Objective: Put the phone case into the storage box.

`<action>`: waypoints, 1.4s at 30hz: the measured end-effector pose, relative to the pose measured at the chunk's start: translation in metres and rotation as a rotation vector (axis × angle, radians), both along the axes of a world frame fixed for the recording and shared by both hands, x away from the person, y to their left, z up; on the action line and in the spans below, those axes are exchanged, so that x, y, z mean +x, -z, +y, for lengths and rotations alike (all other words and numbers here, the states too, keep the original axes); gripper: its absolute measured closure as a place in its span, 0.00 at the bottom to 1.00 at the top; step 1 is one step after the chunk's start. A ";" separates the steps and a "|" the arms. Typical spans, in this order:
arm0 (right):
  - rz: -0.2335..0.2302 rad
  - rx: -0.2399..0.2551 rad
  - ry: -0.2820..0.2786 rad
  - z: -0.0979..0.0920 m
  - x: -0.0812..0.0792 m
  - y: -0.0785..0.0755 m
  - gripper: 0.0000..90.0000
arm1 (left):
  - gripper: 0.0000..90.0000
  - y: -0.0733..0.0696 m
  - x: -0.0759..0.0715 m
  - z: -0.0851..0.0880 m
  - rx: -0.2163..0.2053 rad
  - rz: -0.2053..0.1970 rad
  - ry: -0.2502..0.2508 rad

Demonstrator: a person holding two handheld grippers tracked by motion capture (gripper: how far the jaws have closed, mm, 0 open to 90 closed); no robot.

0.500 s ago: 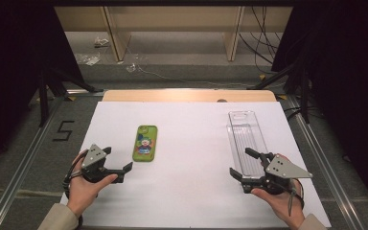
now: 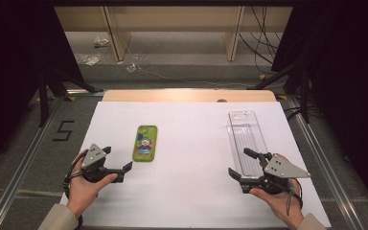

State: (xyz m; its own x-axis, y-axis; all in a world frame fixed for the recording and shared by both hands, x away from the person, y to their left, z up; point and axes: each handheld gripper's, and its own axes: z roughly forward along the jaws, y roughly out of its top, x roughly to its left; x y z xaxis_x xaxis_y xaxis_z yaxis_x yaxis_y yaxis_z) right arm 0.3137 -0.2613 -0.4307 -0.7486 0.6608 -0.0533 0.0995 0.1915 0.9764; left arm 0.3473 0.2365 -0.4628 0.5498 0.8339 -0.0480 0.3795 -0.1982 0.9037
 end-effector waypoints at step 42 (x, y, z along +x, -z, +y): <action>0.010 0.004 0.015 -0.001 0.002 0.000 0.20 | 1.00 0.027 0.077 -0.115 0.256 0.252 0.093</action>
State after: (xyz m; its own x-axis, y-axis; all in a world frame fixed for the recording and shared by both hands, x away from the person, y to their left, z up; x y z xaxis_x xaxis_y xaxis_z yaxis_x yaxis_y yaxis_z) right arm 0.3152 -0.2619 -0.4312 -0.7393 0.6720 -0.0432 0.1124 0.1863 0.9760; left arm 0.4239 0.1218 -0.4896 0.6210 0.7837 0.0123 0.5538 -0.4498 0.7007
